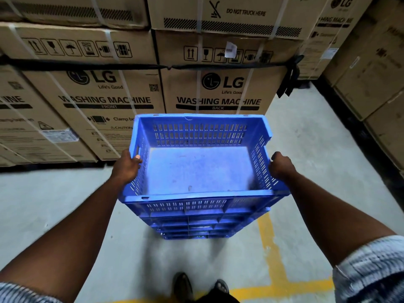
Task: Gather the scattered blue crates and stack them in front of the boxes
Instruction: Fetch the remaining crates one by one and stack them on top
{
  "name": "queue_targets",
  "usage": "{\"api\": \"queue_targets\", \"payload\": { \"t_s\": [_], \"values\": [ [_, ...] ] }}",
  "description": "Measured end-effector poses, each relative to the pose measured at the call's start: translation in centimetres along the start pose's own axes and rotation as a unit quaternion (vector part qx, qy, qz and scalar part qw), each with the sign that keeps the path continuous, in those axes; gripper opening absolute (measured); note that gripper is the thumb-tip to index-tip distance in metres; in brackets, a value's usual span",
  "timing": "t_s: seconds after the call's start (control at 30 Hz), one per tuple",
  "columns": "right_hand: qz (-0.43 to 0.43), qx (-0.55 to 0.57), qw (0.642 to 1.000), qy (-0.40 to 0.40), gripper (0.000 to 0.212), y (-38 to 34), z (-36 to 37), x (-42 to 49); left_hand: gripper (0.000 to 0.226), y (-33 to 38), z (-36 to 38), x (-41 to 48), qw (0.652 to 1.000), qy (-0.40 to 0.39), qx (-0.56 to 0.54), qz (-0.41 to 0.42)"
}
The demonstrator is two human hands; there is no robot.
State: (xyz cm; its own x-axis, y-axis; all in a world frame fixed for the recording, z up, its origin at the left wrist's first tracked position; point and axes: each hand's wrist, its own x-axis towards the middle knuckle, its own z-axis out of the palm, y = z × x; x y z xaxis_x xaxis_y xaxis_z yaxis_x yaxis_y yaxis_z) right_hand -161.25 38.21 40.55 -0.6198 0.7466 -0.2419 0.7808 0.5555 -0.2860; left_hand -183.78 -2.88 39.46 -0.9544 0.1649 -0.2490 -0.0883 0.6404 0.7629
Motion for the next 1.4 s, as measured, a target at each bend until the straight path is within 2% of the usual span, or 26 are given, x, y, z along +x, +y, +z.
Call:
{"api": "queue_targets", "payload": {
  "t_s": [0.17,0.4,0.47,0.63,0.77,0.87,1.0,1.3,1.4],
  "values": [
    [-0.009,-0.029,1.000,0.006,0.028,1.1,-0.4,1.1,0.016,-0.2,1.1,1.0,1.000,0.007,0.020,-0.005],
    [-0.064,-0.029,0.997,0.021,0.027,1.0,-0.4,1.3,0.031,0.7,1.0,0.9,1.000,0.013,0.027,0.005],
    [-0.068,-0.025,0.997,0.024,0.028,1.0,-0.4,1.3,0.040,0.8,0.8,0.2,0.998,0.027,0.058,0.019],
    [-0.085,0.005,0.995,0.049,0.026,0.7,-0.5,1.6,0.031,-0.7,0.5,-2.5,0.991,0.050,0.119,0.020],
    [-0.098,0.032,0.992,0.072,0.020,-0.1,-1.7,2.1,0.028,-1.4,0.7,-2.6,0.991,0.080,0.108,0.016],
    [-0.098,0.027,0.993,0.061,0.021,-0.2,-2.0,2.4,0.029,-0.8,0.9,-2.3,0.989,0.096,0.110,0.014],
    [-0.097,0.014,0.994,0.039,0.022,0.5,-0.5,2.5,0.029,-0.4,1.1,-1.4,0.988,0.081,0.131,0.023],
    [-0.073,0.052,0.994,0.059,0.020,1.1,-0.1,3.1,0.029,1.3,1.3,0.3,0.983,0.070,0.167,0.022],
    [-0.060,0.080,0.993,0.065,0.027,2.1,0.0,2.7,0.027,1.7,1.1,0.7,0.985,0.062,0.162,0.023]
  ]
}}
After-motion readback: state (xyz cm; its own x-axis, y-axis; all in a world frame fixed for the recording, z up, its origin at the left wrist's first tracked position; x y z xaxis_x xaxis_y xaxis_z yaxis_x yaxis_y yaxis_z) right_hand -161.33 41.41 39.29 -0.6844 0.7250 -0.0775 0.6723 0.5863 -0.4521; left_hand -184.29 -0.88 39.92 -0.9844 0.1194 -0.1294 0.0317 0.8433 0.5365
